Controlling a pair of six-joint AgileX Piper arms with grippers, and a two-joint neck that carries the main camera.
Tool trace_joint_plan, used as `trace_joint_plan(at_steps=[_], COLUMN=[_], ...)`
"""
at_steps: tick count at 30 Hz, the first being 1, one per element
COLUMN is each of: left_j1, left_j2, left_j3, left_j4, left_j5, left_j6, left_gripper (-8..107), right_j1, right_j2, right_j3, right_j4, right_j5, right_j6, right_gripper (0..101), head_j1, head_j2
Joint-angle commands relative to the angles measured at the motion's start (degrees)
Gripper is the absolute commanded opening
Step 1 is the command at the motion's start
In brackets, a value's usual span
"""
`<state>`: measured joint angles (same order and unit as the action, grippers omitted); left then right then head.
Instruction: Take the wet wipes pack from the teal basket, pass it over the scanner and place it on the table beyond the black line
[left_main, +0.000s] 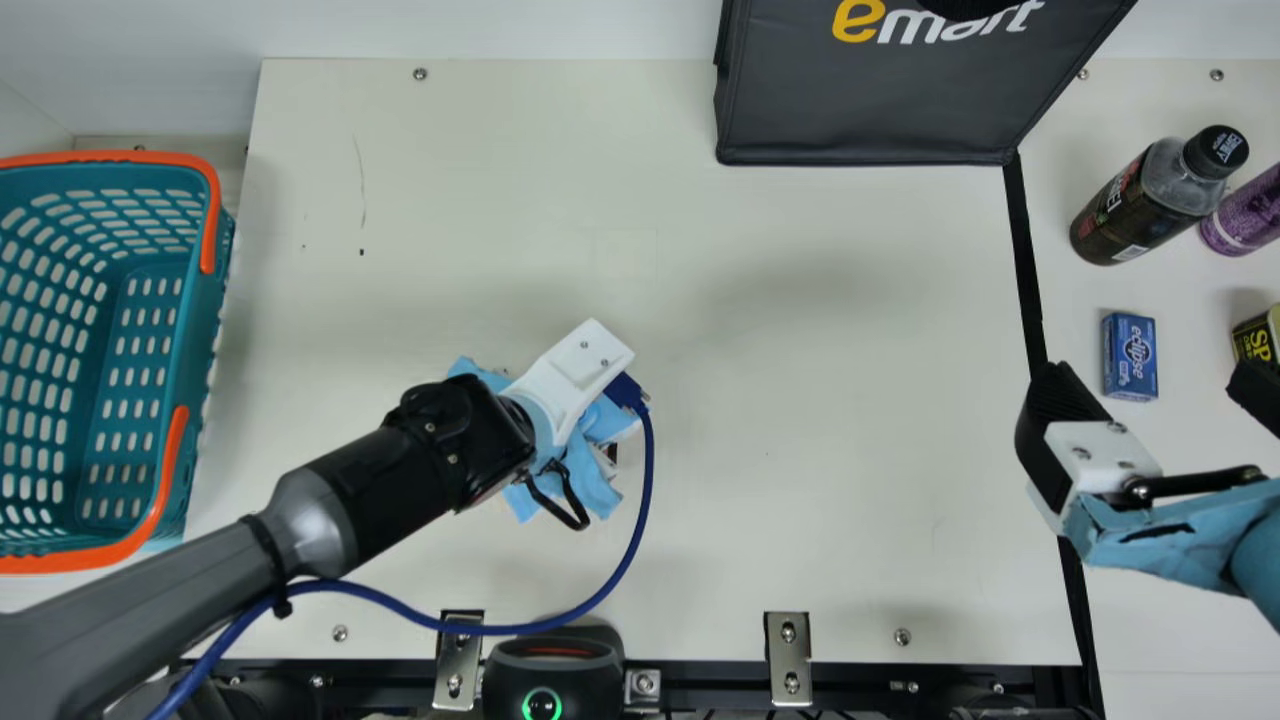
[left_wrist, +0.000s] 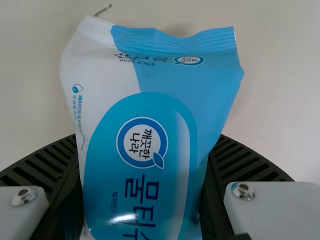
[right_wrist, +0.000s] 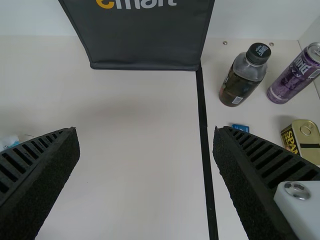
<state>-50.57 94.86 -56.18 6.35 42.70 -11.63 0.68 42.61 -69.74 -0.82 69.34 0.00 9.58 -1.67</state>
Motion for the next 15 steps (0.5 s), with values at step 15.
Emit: trace_joint_plan(at_steps=[15], left_j1=[-0.25], left_j2=[-3.27], left_j3=[0.98], left_j4=[0.90], left_j5=[-4.53], left_j6=[-2.77], left_gripper=[-8], right_j1=[0.00], right_j2=[0.00], right_j3=[0.00], right_j4=[0.00], right_j5=[0.00], right_j6=[0.00], right_gripper=[95], head_j1=[-1.66], head_j2=[0.09])
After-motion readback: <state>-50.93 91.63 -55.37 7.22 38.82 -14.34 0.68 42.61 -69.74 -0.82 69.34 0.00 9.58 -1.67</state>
